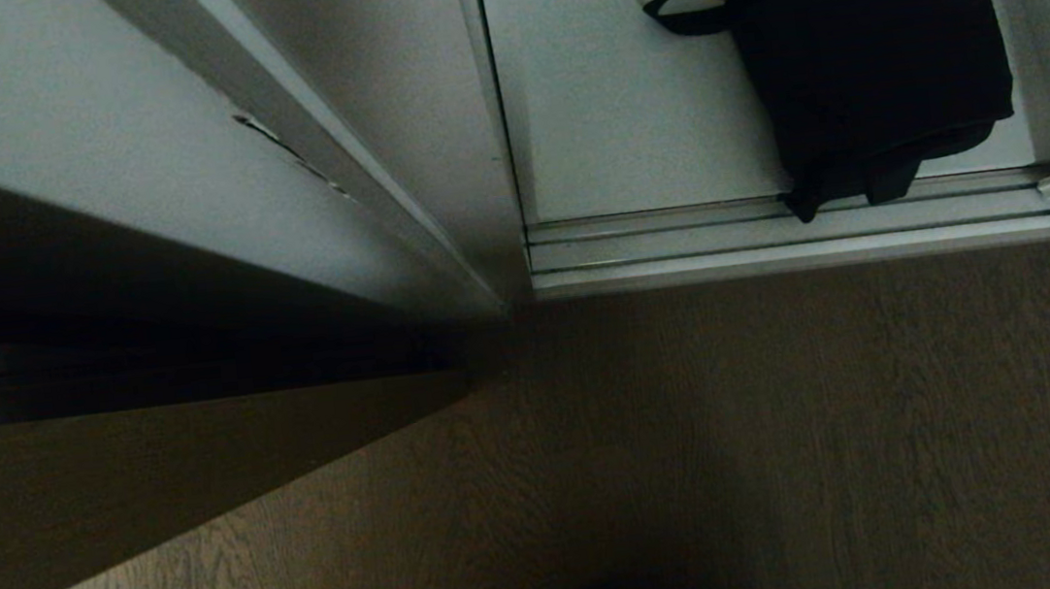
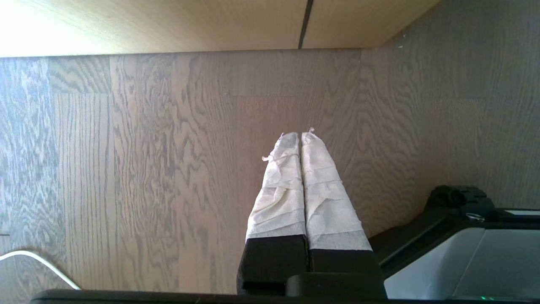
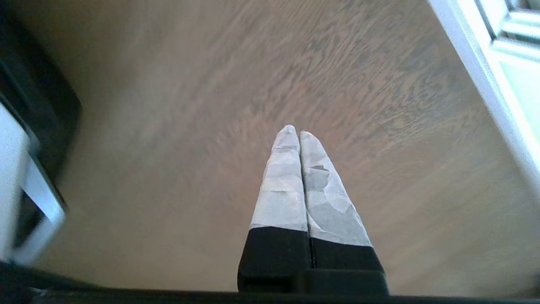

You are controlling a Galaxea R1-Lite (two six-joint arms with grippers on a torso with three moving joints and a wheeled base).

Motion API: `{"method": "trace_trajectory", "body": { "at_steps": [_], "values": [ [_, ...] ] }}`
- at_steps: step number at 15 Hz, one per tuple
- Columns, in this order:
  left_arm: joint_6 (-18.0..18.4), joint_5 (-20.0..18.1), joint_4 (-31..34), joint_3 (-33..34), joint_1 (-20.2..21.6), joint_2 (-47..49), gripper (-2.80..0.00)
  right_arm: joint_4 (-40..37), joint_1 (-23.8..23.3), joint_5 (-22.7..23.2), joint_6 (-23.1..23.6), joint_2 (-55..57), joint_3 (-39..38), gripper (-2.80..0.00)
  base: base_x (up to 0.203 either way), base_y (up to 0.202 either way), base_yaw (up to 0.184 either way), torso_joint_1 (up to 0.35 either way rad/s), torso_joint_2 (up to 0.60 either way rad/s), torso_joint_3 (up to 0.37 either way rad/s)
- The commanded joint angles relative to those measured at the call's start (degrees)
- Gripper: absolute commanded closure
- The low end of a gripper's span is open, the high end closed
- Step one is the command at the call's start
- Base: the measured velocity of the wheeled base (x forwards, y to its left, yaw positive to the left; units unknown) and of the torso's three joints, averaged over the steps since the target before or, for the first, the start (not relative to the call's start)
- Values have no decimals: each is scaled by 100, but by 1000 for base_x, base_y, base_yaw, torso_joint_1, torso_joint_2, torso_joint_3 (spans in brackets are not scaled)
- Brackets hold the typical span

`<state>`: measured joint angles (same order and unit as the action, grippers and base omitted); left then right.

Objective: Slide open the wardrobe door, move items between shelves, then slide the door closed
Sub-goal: Place the bag on the higher shelf

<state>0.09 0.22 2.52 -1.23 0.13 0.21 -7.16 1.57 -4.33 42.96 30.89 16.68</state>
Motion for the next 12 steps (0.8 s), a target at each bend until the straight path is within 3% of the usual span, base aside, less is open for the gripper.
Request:
{"method": "trace_trajectory", "body": {
  "at_steps": [1,5,9,12],
  "values": [
    [0,4,0,0,4,-3,0,193,4,-75,273,805,5,0,0,0,0,0,0,0],
    [0,4,-6,0,4,-3,0,1454,-7,-301,1261,2654,96,0,0,0,0,0,0,0],
    [0,4,-6,0,4,-3,0,3569,-17,-353,2119,4450,275,0,0,0,0,0,0,0],
    [0,4,-5,0,4,-3,0,5199,-158,-244,2387,5400,341,0,0,0,0,0,0,0]
  ]
}}
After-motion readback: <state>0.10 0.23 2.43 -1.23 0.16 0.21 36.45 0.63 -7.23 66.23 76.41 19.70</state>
